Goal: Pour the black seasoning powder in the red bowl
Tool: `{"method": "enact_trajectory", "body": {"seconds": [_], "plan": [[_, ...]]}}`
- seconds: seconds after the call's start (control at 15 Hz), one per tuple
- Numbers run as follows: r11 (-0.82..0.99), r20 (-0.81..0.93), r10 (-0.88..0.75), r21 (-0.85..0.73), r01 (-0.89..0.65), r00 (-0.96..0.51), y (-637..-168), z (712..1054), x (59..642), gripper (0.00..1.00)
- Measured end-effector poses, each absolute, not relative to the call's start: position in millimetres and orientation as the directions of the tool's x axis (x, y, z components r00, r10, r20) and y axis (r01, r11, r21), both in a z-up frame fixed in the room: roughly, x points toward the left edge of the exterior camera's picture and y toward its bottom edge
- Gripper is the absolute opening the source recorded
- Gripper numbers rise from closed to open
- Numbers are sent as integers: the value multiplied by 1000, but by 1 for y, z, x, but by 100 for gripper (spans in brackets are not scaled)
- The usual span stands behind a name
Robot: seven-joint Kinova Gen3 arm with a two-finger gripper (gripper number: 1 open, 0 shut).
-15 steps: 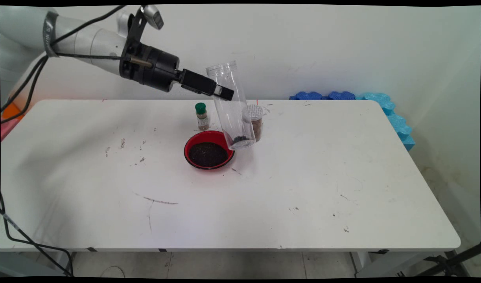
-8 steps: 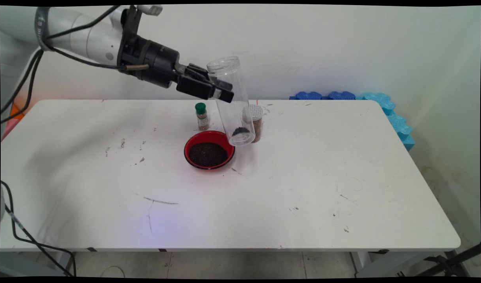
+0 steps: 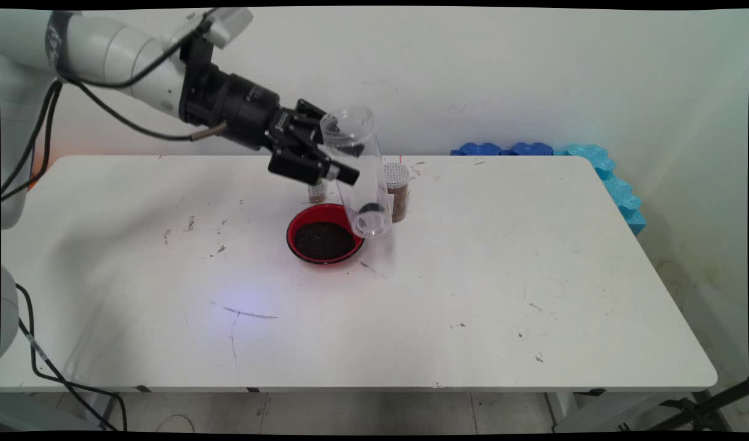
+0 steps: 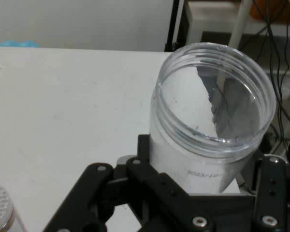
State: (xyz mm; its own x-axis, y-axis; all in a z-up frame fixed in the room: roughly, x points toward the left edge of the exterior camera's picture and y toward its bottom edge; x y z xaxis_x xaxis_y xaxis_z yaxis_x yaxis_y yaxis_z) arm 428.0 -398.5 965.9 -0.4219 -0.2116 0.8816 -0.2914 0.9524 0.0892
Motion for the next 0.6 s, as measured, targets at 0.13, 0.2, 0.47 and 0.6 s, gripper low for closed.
{"method": "enact_trajectory", "body": {"seconds": [0.13, 0.2, 0.47, 0.6], "plan": [[959, 875, -190, 69, -275, -444, -393, 960, 424, 0], [962, 872, -181, 60, -266, -456, -389, 956, 421, 0], [968, 856, -165, 46, -247, -490, -378, 938, 413, 0], [969, 849, -167, 47, -243, -501, -373, 929, 410, 0]]}}
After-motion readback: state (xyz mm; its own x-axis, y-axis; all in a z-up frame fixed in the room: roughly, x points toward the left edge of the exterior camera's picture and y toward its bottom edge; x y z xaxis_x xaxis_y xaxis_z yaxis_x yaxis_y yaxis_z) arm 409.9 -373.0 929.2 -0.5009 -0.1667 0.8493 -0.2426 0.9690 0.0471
